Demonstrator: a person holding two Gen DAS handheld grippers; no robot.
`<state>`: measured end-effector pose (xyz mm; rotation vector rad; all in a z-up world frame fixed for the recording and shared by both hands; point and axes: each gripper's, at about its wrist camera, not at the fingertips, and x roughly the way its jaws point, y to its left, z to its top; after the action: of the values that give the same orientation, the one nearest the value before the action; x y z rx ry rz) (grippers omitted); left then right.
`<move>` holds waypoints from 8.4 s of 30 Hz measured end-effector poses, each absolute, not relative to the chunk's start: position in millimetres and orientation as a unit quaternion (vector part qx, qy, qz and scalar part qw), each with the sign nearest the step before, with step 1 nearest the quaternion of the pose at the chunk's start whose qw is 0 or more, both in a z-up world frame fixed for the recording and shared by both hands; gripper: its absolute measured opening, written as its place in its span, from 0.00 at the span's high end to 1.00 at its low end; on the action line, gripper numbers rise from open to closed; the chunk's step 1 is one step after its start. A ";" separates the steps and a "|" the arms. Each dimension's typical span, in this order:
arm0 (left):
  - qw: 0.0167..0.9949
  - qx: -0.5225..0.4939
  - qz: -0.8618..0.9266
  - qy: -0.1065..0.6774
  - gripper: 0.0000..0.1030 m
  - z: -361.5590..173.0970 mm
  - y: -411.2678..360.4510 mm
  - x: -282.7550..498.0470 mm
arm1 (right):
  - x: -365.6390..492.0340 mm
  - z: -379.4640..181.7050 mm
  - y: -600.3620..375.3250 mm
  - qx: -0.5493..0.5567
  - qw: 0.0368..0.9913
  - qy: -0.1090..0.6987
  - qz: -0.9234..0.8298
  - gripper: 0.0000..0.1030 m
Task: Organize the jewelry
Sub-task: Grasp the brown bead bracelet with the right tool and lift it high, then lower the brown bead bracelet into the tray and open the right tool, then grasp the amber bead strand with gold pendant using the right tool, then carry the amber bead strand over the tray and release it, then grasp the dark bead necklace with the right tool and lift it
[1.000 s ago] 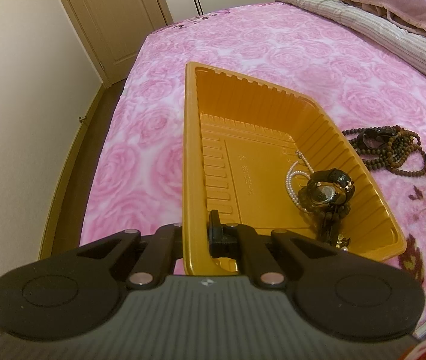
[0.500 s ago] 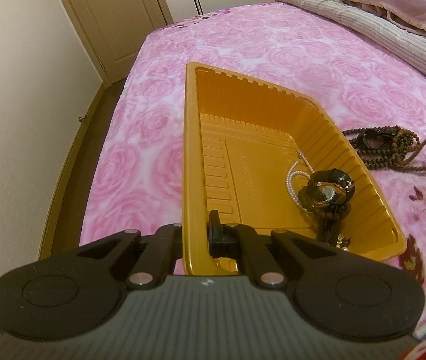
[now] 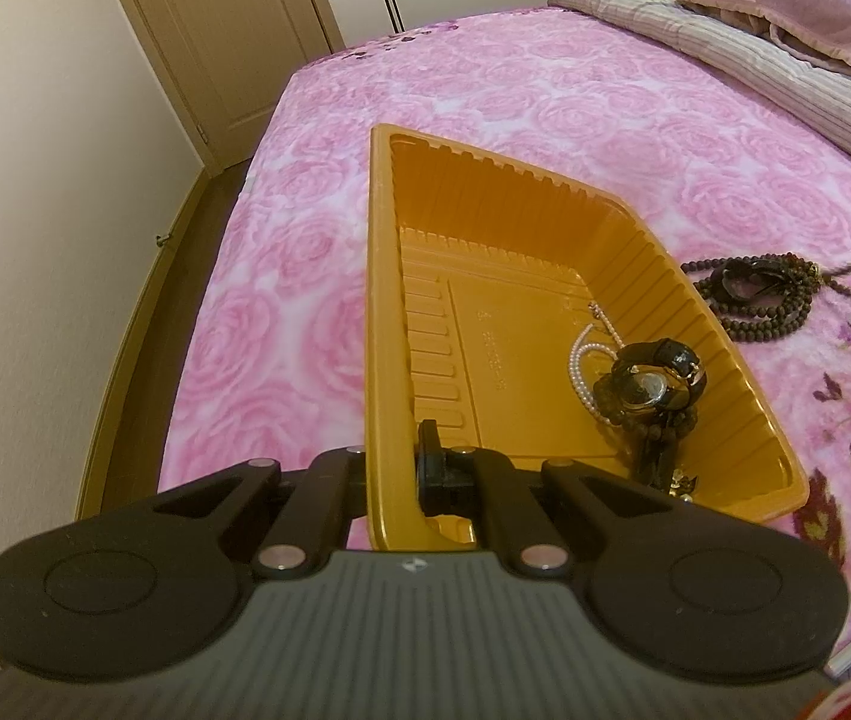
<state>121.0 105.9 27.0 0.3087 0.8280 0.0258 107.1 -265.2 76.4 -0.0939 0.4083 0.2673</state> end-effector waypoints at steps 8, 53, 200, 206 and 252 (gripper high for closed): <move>0.904 0.150 0.012 0.400 0.97 26.8 105.7 120.9 | 104.7 115.7 -256.5 -0.081 0.968 0.171 0.161 0.94; 0.907 0.143 0.006 0.396 0.97 27.3 105.9 121.5 | 168.7 51.4 -59.4 -0.118 0.837 0.304 0.439 0.94; 0.907 0.147 0.004 0.395 0.96 26.5 106.0 118.9 | 141.9 19.5 -58.8 -0.047 0.840 0.319 0.437 0.97; 0.906 0.147 0.004 0.396 0.97 26.3 106.9 120.3 | 146.4 18.4 -66.9 -0.020 0.840 0.322 0.436 0.95; 0.905 0.147 0.008 0.398 0.97 25.3 109.3 122.9 | 208.7 -70.3 -166.8 -0.155 0.890 0.337 0.266 0.73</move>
<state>122.9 109.3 25.3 0.3027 0.8228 0.0163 208.7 -166.8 -70.3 -0.3211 0.7004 0.5517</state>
